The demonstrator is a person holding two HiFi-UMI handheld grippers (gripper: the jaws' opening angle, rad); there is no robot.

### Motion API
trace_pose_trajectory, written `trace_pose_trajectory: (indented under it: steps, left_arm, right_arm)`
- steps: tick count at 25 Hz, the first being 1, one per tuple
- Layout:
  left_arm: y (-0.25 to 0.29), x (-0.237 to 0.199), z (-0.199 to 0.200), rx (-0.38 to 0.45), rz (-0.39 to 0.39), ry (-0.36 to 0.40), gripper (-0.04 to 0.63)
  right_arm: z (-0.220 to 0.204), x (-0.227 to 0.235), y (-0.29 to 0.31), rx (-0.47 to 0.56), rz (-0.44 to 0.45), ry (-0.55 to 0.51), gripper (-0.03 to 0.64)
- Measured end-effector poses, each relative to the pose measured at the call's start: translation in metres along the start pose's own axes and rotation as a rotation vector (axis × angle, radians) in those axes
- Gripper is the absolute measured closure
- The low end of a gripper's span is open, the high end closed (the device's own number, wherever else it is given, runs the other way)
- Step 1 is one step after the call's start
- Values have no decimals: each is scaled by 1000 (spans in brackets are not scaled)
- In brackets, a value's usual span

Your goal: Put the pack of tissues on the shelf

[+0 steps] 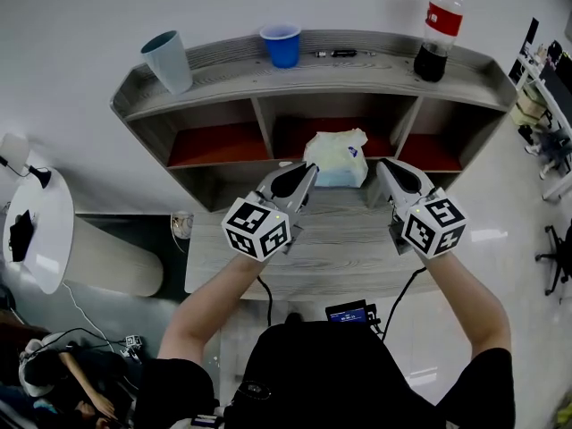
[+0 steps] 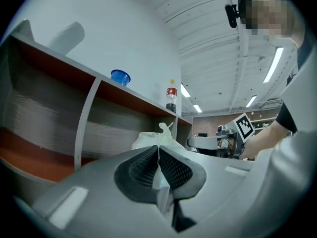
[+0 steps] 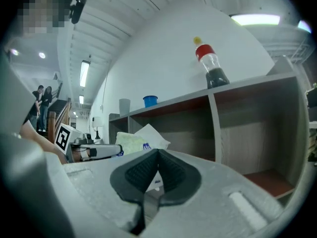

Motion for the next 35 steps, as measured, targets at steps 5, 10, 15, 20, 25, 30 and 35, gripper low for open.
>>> trace_pose_trajectory:
  steps: [5, 10, 15, 20, 25, 30, 35]
  left_arm:
    - [23, -18, 1, 2, 38, 22, 586]
    - [41, -33, -4, -14, 67, 14, 586]
    - [57, -39, -7, -23, 83, 15, 587]
    - [69, -52, -12, -34, 122, 16, 588]
    - [76, -64, -15, -36, 165, 10, 588]
    - [85, -71, -9, -17, 207, 15, 588]
    - [92, -74, -9, -27, 210, 28, 588]
  right_arm:
    - [7, 11, 17, 18, -3, -7, 612]
    - [0, 18, 34, -3, -7, -18, 612]
    - [-12, 31, 47, -35, -23, -15, 612]
    - [-18, 41, 54, -44, -43, 10, 612]
    - [-20, 47, 59, -44, -52, 27, 612]
    - [-23, 48, 60, -54, -50, 12, 612]
    - [-23, 49, 59, -51, -53, 12, 612]
Point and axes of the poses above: the fingertips, and each gripper's own axes: y forward along the fingers, x to its right, z out of its top, the point moved 4 cm from there along -y, backward along the fingers, and after that the axes turned 2 degrees about x, right-handed, at the moved point
